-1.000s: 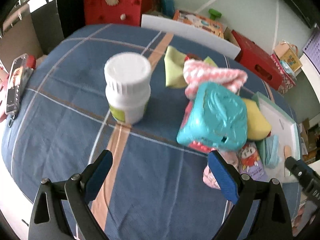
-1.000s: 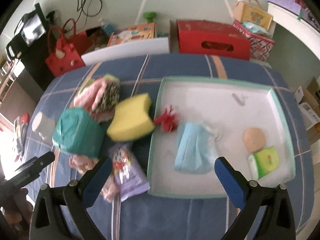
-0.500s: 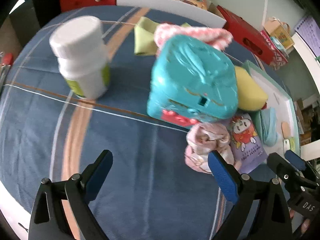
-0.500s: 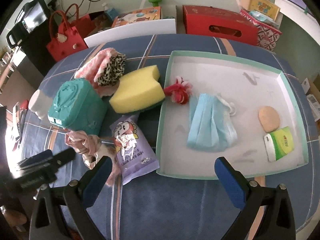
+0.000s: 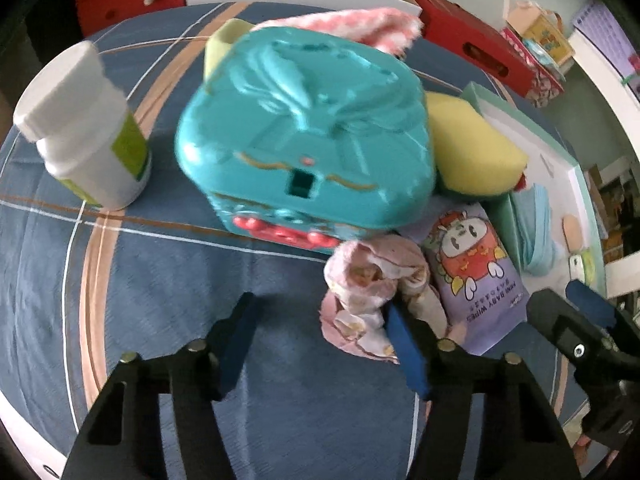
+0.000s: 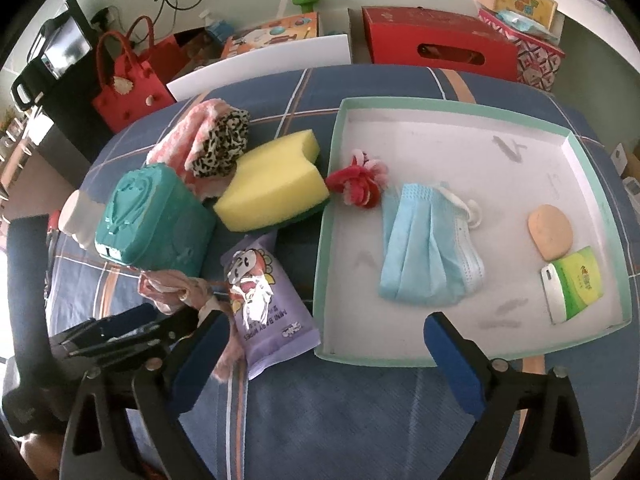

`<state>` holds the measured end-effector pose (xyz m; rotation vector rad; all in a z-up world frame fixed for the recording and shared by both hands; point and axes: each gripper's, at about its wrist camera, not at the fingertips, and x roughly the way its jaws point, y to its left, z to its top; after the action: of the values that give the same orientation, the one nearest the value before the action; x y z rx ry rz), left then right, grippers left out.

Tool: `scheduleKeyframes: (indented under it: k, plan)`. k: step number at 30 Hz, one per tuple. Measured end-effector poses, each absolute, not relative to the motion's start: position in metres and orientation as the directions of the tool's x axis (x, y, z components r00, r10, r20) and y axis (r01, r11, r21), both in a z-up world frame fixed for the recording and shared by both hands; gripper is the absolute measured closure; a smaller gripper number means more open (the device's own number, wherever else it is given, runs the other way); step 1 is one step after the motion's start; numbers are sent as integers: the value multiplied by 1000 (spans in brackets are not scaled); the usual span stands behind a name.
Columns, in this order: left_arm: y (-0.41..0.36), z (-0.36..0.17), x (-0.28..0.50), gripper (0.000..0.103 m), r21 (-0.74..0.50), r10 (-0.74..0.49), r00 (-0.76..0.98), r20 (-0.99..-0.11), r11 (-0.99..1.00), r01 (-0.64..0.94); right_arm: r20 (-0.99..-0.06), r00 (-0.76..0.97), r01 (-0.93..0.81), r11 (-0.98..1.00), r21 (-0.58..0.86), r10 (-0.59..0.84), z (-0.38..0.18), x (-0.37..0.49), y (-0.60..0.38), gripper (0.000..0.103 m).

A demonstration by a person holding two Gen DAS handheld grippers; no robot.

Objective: Organize soft objects
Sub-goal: 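Grasp the pink cloth with the left gripper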

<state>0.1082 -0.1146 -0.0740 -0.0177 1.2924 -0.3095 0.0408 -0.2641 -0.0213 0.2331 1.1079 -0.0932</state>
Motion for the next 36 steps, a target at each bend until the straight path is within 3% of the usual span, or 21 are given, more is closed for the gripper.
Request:
scheduleKeyframes:
  k: [6, 12, 18, 36]
  plan:
    - [-138, -76, 103, 75, -197, -262, 223, -939, 941, 275, -894, 446, 200, 968, 150, 46, -24, 43, -265, 4]
    - [-153, -74, 95, 89, -177, -252, 235, -939, 938, 299, -891, 452, 199, 968, 153, 47, -25, 43, -264, 4]
    - [-137, -72, 90, 91, -182, -251, 237, -939, 943, 278, -875, 481, 164, 975, 149, 53, -21, 43, -257, 19]
    - [-104, -84, 111, 91, -224, -246, 249, -937, 968, 111, -862, 504, -93, 996, 11, 57, -24, 54, -202, 30]
